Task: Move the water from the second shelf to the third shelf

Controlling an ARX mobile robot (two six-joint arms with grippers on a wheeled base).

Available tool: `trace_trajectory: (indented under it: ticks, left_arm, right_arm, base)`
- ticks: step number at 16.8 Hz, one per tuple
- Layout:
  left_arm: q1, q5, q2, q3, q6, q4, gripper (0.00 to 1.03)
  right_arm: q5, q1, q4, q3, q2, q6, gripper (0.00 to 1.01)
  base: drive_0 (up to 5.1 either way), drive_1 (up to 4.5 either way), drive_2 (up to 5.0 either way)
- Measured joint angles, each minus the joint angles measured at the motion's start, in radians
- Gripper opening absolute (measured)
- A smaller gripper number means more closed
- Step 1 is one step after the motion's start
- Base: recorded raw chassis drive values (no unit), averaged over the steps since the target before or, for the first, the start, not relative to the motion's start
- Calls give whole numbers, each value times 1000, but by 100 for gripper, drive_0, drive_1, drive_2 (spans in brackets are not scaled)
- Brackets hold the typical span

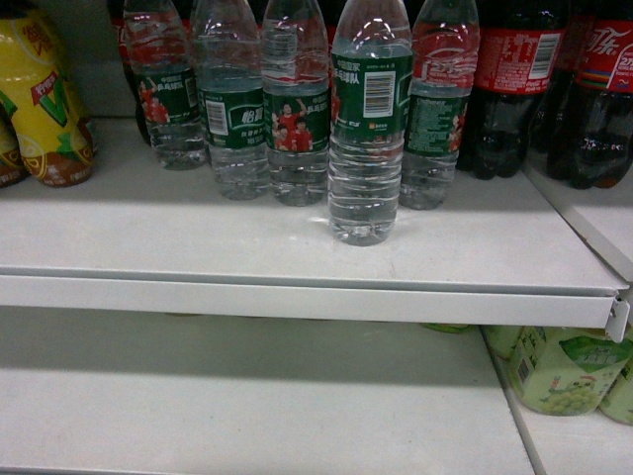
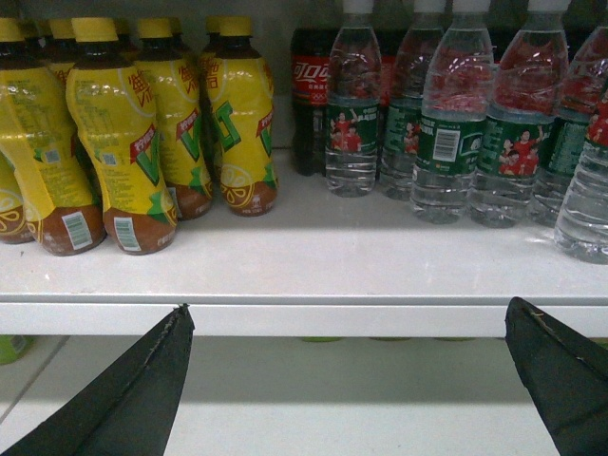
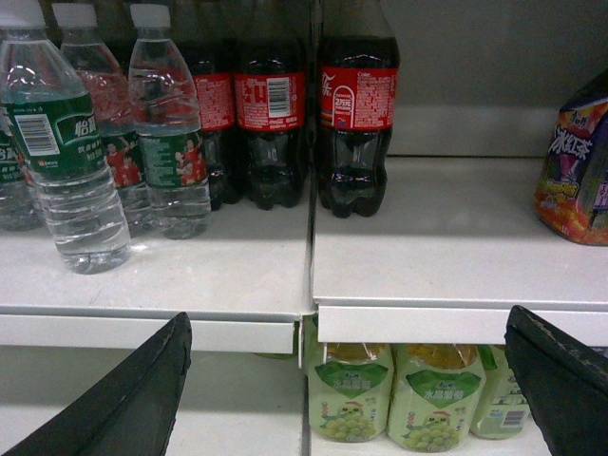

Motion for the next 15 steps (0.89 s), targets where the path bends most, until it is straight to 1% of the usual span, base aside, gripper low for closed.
trace_trajectory:
  ticks: [15]
  left_arm:
    - [0,0,0,0,0,0,98]
  right_arm:
    - [0,0,0,0,0,0,98]
  base:
    - [0,0,0]
